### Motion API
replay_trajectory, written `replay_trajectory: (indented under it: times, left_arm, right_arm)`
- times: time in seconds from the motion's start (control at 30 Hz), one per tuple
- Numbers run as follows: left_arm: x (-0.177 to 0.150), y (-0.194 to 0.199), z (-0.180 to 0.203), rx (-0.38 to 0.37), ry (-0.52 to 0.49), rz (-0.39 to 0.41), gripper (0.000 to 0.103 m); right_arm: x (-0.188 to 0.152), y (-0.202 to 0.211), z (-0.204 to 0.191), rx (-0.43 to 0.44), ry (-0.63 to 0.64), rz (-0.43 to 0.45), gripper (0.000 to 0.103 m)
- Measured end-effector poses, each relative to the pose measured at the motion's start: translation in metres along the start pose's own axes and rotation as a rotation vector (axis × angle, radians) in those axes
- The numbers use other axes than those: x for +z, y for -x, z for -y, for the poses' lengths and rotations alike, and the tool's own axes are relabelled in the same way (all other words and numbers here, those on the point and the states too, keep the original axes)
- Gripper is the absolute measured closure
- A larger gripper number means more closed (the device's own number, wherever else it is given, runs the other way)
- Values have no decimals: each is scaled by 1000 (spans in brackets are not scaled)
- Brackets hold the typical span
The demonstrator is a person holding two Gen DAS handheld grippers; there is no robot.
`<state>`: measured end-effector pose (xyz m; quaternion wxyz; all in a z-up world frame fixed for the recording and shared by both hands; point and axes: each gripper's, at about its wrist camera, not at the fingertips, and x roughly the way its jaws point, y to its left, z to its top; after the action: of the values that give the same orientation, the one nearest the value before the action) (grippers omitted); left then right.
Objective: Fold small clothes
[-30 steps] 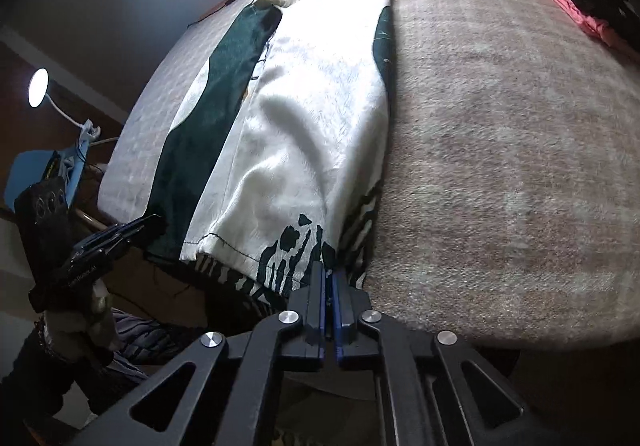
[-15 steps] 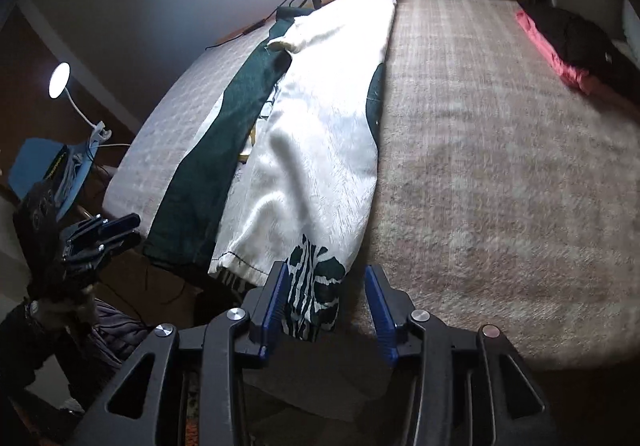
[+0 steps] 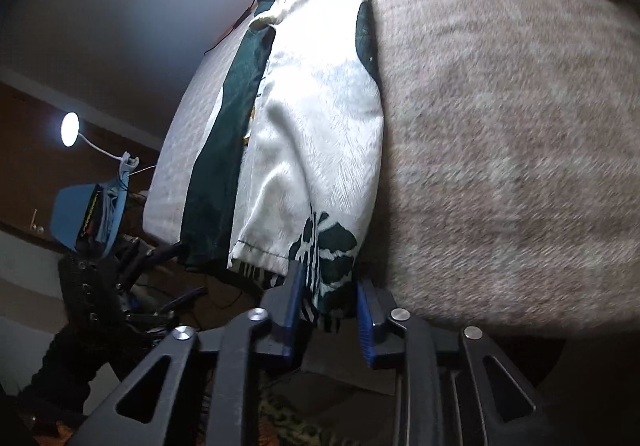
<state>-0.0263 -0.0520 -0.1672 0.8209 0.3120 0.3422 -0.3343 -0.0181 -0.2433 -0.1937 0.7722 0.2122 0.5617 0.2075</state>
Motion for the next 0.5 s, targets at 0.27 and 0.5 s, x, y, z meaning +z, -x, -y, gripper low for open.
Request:
replay_trajectory:
  times: [0.27, 0.5]
  left_arm:
    - [0, -10, -11, 40, 0, -2, 74]
    - [7, 3, -19, -18, 23, 69, 98]
  right_arm:
    - [2, -4, -6, -3, 6, -8, 93]
    - [9, -1, -12, 6, 13, 23, 98]
